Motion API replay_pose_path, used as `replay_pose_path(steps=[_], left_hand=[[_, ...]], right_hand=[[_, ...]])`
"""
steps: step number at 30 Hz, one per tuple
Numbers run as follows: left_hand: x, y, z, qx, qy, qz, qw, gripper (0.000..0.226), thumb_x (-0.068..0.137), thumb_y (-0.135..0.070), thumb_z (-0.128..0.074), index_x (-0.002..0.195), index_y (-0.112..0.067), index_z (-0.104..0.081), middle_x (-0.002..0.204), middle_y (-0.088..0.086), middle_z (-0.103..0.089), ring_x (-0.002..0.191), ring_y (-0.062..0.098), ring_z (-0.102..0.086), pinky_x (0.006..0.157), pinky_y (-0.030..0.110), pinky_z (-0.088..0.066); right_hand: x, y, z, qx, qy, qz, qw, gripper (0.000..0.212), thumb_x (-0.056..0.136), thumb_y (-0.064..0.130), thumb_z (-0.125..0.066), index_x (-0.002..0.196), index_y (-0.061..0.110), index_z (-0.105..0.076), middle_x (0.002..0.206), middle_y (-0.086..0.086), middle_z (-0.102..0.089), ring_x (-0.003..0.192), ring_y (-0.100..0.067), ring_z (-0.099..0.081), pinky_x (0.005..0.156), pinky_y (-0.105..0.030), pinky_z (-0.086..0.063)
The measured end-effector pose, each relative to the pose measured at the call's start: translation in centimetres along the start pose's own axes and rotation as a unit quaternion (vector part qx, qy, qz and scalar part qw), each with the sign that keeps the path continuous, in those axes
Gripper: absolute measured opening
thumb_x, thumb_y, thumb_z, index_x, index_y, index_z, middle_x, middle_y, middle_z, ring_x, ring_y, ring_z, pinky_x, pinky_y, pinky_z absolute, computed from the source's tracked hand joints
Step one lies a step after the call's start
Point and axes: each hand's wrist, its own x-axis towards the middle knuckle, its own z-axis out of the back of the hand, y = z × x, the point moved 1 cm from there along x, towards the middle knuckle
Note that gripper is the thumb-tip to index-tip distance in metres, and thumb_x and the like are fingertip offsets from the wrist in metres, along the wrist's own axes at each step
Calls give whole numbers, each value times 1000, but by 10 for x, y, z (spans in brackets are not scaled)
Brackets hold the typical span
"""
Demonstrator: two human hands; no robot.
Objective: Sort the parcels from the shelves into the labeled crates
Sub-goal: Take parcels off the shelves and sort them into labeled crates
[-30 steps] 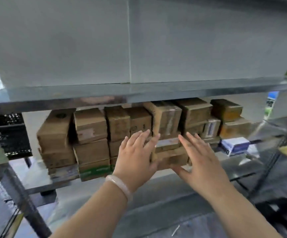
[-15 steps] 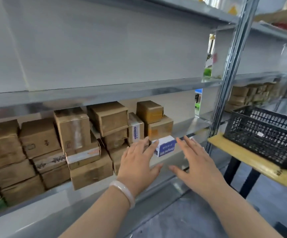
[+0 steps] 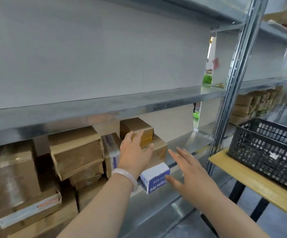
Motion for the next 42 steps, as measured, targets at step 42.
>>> replay_pose_path(steps=[42], left_hand=[[-133,-43,-27,-246,-239,265,901,101,46,-85,-72,131,-40,-43,124,-16,-60,110,6,-61,89,29,-52]], right_hand=[[40,-32,-40,502,227,204,809,78,76,55,-69,120,85,-12,129,45,-29,115,6,-49,80,-17,-51]])
